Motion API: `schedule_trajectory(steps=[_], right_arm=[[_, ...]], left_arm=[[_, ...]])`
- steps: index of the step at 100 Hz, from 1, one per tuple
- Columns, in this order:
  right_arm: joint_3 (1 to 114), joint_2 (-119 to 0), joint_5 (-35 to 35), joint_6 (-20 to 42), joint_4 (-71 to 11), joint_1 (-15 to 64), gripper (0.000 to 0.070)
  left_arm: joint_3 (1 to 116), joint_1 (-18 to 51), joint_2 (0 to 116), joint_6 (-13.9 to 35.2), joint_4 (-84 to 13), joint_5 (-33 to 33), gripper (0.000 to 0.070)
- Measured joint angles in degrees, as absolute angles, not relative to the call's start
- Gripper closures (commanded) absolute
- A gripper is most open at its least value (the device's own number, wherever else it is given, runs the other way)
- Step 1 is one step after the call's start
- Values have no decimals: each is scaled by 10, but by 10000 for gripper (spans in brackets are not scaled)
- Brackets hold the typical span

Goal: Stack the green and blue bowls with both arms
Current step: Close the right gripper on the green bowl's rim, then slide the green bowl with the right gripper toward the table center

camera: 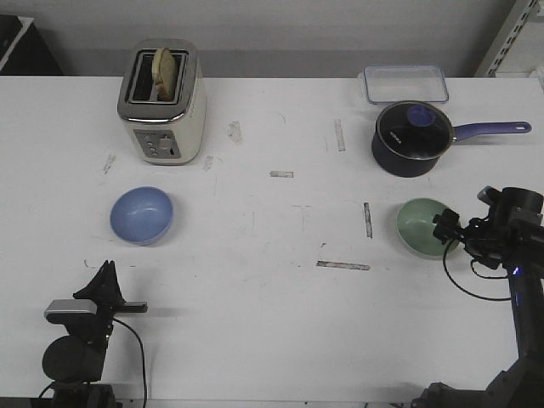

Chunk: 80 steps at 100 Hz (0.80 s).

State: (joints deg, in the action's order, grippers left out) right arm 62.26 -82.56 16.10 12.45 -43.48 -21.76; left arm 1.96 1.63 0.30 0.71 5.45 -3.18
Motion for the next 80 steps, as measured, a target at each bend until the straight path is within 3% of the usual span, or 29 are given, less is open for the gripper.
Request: schedule_trajectory(steps=[9, 29, 53, 80], right_arm=[[607, -836, 161, 129, -416, -218, 305], [605, -845, 161, 133, -405, -218, 700], [605, -845, 170, 136, -403, -218, 700], [604, -787, 260, 161, -356, -180, 700]], left_arm=[[20, 16, 3, 7, 55, -32, 697], [20, 16, 3, 7, 55, -32, 697], [20, 16, 3, 7, 55, -32, 697], [20, 16, 3, 7, 55, -32, 697]])
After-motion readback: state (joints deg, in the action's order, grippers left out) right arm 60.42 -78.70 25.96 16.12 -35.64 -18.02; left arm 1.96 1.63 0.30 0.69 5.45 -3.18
